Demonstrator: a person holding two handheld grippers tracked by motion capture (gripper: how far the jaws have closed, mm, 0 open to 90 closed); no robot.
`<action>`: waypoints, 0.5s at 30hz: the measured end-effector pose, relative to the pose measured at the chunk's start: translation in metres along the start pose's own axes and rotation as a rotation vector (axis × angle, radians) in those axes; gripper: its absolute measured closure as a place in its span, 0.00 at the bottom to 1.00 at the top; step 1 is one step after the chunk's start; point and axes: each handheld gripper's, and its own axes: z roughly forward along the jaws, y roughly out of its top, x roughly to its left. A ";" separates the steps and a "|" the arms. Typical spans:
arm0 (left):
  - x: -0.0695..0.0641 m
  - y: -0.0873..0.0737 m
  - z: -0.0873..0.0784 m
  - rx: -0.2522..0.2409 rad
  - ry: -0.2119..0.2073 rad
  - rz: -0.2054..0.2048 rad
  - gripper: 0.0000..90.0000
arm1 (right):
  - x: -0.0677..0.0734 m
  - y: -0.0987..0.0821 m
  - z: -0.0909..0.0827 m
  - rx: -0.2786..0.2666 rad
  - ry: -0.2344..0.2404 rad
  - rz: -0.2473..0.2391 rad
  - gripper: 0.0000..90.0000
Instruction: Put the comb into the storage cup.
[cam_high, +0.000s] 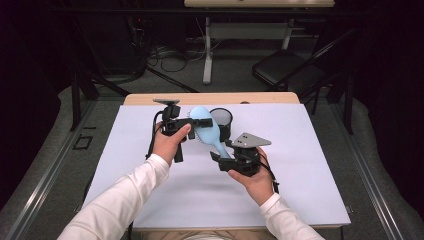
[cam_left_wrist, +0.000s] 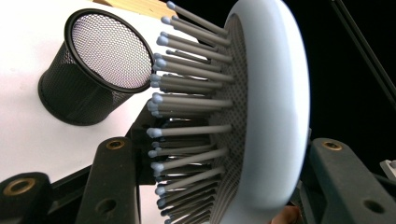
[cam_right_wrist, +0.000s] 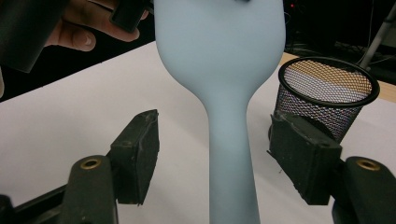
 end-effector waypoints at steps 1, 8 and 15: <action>0.000 0.000 0.000 0.001 0.000 0.000 0.53 | 0.000 0.000 0.000 -0.002 -0.004 0.002 0.35; -0.001 0.002 0.000 0.000 0.003 0.003 0.53 | -0.002 0.002 -0.002 -0.004 -0.018 0.009 0.28; 0.000 0.003 -0.001 -0.007 0.012 0.000 0.53 | -0.002 0.004 -0.003 -0.005 -0.036 0.002 0.26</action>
